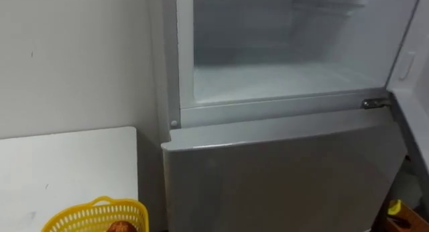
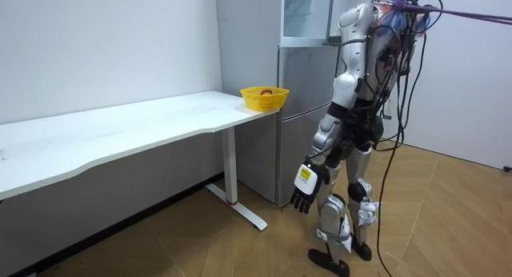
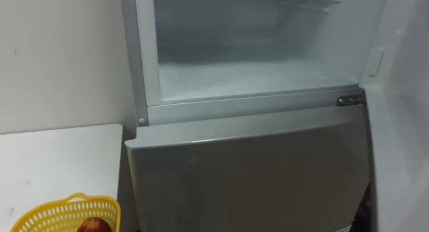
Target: Retrieve from the upper fridge
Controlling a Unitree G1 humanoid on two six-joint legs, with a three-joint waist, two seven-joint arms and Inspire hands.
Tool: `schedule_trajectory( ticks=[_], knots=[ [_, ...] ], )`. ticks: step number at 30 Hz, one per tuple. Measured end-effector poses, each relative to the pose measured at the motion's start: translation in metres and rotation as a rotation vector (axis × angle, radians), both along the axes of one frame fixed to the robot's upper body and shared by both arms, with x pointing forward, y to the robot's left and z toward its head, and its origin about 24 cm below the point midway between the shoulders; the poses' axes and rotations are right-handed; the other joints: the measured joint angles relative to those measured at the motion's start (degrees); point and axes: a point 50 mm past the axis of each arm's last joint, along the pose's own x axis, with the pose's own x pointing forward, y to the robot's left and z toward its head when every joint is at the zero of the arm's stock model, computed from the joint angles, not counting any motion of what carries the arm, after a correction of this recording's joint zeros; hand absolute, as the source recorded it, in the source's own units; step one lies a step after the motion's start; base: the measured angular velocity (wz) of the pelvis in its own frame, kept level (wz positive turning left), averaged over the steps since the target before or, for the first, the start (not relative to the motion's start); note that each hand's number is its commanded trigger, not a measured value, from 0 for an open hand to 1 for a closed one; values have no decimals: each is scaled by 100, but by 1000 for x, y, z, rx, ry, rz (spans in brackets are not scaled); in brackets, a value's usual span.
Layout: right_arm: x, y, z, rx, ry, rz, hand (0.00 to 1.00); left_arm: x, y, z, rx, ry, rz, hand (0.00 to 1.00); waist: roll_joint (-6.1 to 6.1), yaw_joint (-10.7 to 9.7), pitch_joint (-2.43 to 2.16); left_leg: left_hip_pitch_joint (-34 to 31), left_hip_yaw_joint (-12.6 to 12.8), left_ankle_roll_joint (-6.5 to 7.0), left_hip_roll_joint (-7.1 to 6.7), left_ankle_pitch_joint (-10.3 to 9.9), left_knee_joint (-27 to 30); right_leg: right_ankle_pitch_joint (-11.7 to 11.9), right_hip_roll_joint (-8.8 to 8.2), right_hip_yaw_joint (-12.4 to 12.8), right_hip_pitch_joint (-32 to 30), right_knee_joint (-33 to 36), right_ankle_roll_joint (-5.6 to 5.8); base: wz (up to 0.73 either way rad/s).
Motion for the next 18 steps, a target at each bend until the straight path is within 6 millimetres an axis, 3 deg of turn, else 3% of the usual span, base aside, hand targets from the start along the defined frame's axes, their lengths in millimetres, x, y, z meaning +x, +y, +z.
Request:
schedule_trajectory(
  ticks=[18],
  knots=[
    [16,34,-11,-194,59,236,0,0,2,0,6,18,1,0,-65,288,-20,-9,-110,1,-1,-4,2,13,35,-32,124,10,-4,2]
  ],
)
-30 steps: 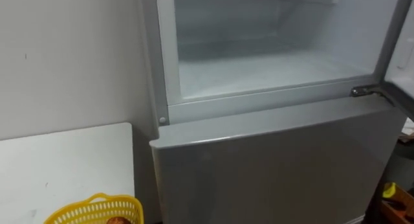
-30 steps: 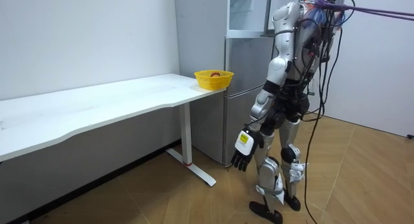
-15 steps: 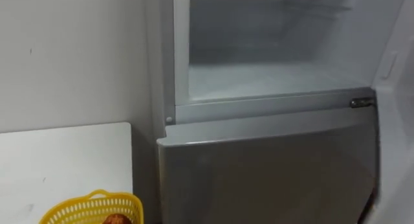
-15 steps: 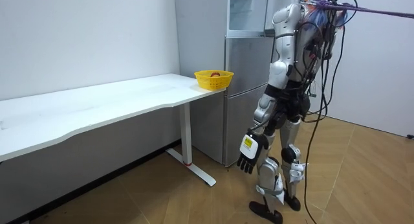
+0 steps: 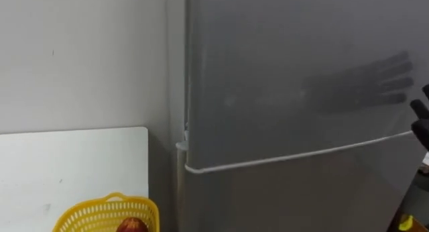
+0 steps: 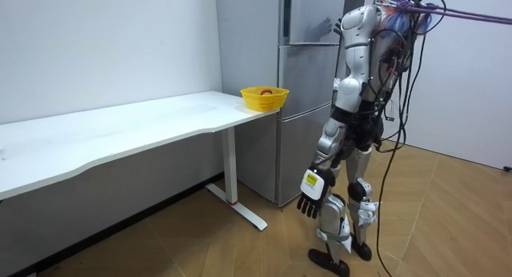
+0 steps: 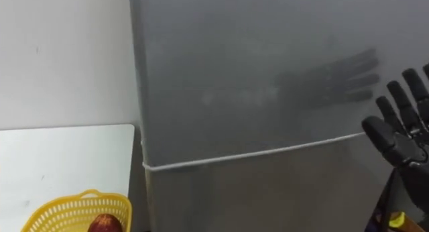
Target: Retrieve from the upper fridge
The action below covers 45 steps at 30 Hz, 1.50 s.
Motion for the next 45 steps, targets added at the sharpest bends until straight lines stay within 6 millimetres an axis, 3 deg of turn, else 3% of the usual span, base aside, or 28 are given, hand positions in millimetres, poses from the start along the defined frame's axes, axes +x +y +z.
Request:
schedule_trajectory(
  ticks=[3,9,25,31,40,43,45],
  knots=[
    [2,9,-9,-31,55,40,0,-1,0,0,0,8,-4,0,3,55,-4,2,-5,0,0,0,0,1,1,-8,10,-5,2,1],
    [-3,7,-17,-31,89,35,0,0,-2,-1,-6,24,-28,0,11,170,7,15,-5,0,-1,0,0,4,0,-6,17,-5,2,0],
    [-3,6,-18,-19,129,-25,0,0,-1,-1,-5,34,-39,0,95,83,27,8,-40,6,-2,-2,21,15,-43,-117,45,-7,4,2],
    [-4,3,-16,-137,213,-170,0,-1,-2,-1,8,40,-55,0,147,-24,52,12,-35,10,-9,-5,16,16,-43,-111,44,-8,7,0],
    [-25,-24,-31,-170,399,-498,0,2,1,0,54,26,-63,0,202,-191,59,13,-33,5,-6,-1,-15,16,-47,-103,29,-13,8,-1],
    [-33,-29,-41,-228,476,-584,0,8,1,0,60,8,-74,0,234,-190,64,-21,8,3,1,1,-13,16,-40,-11,-32,-12,6,-8],
    [-38,-35,-59,-263,576,-639,0,10,0,0,60,11,-89,0,239,-159,63,-34,45,5,0,-1,-15,16,-41,26,-65,-4,7,-7]
  ],
)
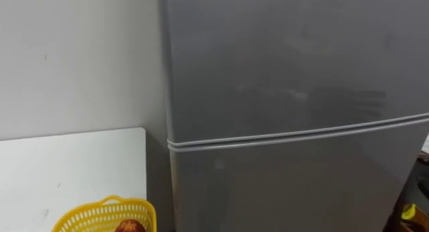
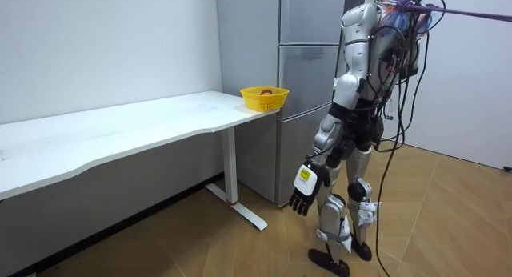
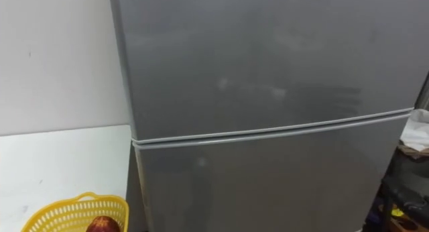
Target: Retrieve from the upper fridge
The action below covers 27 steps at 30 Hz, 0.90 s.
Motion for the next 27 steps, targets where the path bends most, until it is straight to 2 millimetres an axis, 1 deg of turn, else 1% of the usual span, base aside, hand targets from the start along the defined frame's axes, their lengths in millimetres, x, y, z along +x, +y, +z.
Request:
schedule_trajectory(
  ticks=[1,2,3,4,6,7,8,10,11,13,14,15,16,17,18,22,24,27],
  knots=[
    [-2,-1,-7,-4,36,-12,0,1,-1,0,-2,3,-8,0,30,5,12,7,10,1,0,-1,-4,1,1,13,0,-1,1,-9],
    [-6,-2,-23,-13,113,-32,0,1,-2,-1,-5,12,-19,0,17,4,13,52,46,1,0,-1,-23,2,-1,31,8,-1,2,-9],
    [-12,-1,-40,-15,190,-52,0,3,-3,-1,-10,13,-24,0,29,37,15,76,59,1,2,-1,-37,1,4,63,0,-4,2,-10],
    [-15,1,-48,-11,223,-54,0,4,-3,-1,-12,13,-27,0,32,43,16,79,70,1,4,-1,-39,1,5,73,-6,-4,2,-9],
    [-26,8,-77,38,334,-55,0,8,-3,-2,-16,3,-31,0,39,68,0,43,82,1,5,-1,-38,2,6,85,-50,-1,2,-5],
    [-30,9,-83,51,359,-55,0,9,-3,-2,-16,1,-32,0,54,68,-4,36,84,1,5,-1,-38,2,5,86,-57,-4,3,0],
    [-37,13,-95,74,407,-54,0,11,-3,-2,-16,-2,-32,0,76,79,-8,34,90,2,-2,-1,-43,2,-1,92,-66,-3,4,-6],
    [-44,19,-112,113,475,-42,0,12,-3,-2,-16,-7,-34,0,111,98,-5,26,128,2,-5,-1,-54,-1,1,135,-90,-24,7,-7],
    [-46,20,-116,125,489,-41,0,13,-2,-1,-16,-8,-34,0,111,107,-6,25,129,2,-5,-1,-46,-3,0,136,-93,-29,9,-4],
    [-56,24,-136,157,577,-35,0,16,-2,-1,-26,-14,-38,0,94,135,-20,52,131,3,-8,-2,-31,1,4,135,-84,-101,14,0],
    [-59,26,-142,160,607,-30,0,16,-2,-2,-27,-15,-41,0,98,145,-18,51,130,3,-8,-2,-30,1,2,127,-83,-100,15,3],
    [-65,30,-152,169,661,-16,0,17,-4,-2,-32,-13,-55,0,100,156,-17,50,127,3,-9,-2,-29,3,2,108,-69,-91,18,3],
    [-67,32,-156,169,683,-6,0,17,-5,-2,-36,-10,-63,0,99,160,-17,47,121,3,-11,-2,-29,6,2,87,-58,-93,20,6],
    [-71,37,-163,168,724,14,0,17,-6,-3,-41,-7,-74,0,121,158,-8,48,110,3,-12,-3,-29,6,-2,60,-43,-99,21,5],
    [-74,41,-168,173,752,29,0,17,-6,-3,-42,-7,-76,0,137,156,-10,53,109,3,-12,-4,-31,6,-1,58,-39,-102,22,5],
    [-84,50,-184,231,811,60,0,19,-6,-3,-44,-12,-75,0,182,167,3,79,82,-1,-9,-6,-34,5,-2,10,39,-116,23,5],
    [-97,55,-200,280,892,70,0,22,-6,-3,-47,-16,-77,0,176,172,18,105,31,-2,-16,-9,-35,-7,-1,9,83,-114,25,11],
    [-112,62,-212,323,970,90,0,24,-7,-3,-67,-21,-79,0,162,201,20,55,-4,0,-22,-10,-33,-35,0,23,51,-144,24,5]
  ],
)
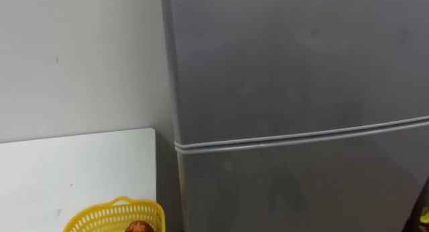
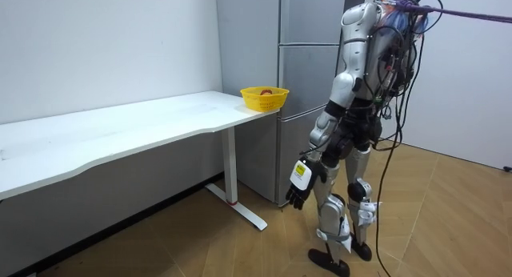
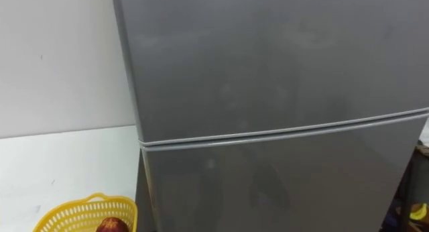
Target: Retrieve from the upper fridge
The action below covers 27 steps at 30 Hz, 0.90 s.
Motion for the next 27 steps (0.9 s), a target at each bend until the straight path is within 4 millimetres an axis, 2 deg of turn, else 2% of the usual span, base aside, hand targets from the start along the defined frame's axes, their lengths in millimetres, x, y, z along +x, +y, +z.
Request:
schedule_trajectory(
  ticks=[5,9,15,27],
  knots=[
    [-26,5,-15,53,121,-2,0,-1,-1,0,-8,8,1,0,-6,15,2,-25,-9,0,0,1,0,2,13,18,-4,-43,0,0],
    [-42,15,-23,101,205,53,0,-4,-2,-1,-17,31,-27,0,-8,139,4,-6,1,-6,-3,1,-2,3,23,42,-36,-56,-2,-4],
    [-52,29,-31,178,263,61,0,-6,-5,-2,-22,57,-25,0,-1,149,9,-5,-34,-19,-8,-9,-3,6,22,30,15,-55,-1,0],
    [-62,35,-35,260,314,65,0,-11,-8,-3,-49,80,-20,0,-29,151,31,-3,-184,-26,-22,-32,21,-16,39,-41,89,-140,1,4]
  ],
)
